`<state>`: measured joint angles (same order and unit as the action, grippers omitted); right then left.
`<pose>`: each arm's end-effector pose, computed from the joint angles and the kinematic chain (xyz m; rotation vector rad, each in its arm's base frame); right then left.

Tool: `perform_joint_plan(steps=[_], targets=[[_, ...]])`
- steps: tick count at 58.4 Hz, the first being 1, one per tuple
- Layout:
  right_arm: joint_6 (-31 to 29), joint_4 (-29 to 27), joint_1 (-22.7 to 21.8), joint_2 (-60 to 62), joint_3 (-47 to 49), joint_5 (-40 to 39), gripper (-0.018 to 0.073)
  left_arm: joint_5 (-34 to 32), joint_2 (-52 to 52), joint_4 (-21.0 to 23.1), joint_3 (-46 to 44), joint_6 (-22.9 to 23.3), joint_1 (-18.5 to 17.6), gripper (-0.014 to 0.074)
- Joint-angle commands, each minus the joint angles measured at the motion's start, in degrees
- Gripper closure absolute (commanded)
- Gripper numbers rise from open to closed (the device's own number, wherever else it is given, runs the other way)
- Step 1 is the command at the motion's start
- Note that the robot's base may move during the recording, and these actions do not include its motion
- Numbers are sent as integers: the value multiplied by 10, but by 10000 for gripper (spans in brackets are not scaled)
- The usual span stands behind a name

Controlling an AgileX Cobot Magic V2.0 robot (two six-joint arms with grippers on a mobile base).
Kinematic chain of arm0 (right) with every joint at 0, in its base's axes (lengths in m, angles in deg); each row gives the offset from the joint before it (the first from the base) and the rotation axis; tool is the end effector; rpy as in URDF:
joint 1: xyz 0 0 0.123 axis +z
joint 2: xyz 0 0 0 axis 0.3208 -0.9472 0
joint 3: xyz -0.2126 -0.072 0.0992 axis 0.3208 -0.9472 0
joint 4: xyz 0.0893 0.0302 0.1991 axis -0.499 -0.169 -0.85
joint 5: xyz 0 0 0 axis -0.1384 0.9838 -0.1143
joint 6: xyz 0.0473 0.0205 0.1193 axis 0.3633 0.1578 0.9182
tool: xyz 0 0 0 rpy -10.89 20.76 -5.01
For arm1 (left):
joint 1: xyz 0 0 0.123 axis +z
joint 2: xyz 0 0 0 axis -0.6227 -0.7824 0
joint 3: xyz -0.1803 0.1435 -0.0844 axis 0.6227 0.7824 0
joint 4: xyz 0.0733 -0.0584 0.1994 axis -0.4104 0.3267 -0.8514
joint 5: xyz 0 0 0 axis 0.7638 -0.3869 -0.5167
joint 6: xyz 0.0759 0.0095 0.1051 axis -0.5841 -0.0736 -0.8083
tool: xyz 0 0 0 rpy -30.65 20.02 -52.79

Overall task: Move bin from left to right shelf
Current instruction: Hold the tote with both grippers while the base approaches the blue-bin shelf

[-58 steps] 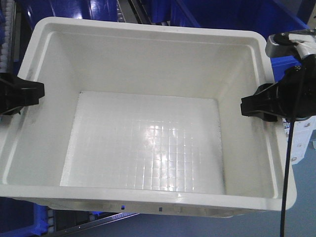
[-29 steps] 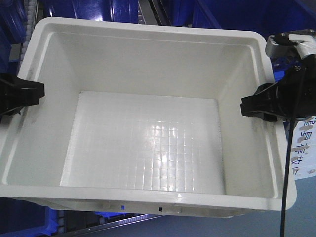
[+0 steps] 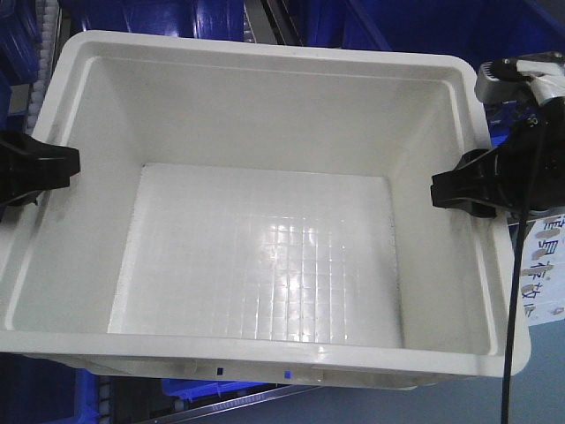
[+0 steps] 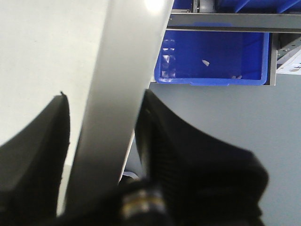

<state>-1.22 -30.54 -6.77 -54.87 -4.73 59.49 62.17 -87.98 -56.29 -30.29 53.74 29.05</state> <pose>0.2393 0.0824 0.2854 -0.3471 2.4362 0.3933 0.2226 -0.0690 0.3075 0.1521 2.1691 -0.4478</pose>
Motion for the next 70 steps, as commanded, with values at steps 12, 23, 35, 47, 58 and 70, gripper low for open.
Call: perform_joint_plan(steps=[12,23,35,47,58,70], targets=[[-24,-66,6,22,26,-62,564,-51,16,62,-22,-10,-9,603],[-24,-66,6,22,26,-62,564,-51,16,62,-22,-10,-9,603],[-24,-66,6,22,26,-62,564,-51,16,62,-22,-10,-9,603],[-24,-66,6,22,26,-62,564,-51,16,62,-22,-10,-9,603],[-24,-66,6,22,26,-62,564,-51,16,62,-22,-10,-9,603],[-24,-66,6,22,26,-62,564,-51,16,62,-22,-10,-9,603]])
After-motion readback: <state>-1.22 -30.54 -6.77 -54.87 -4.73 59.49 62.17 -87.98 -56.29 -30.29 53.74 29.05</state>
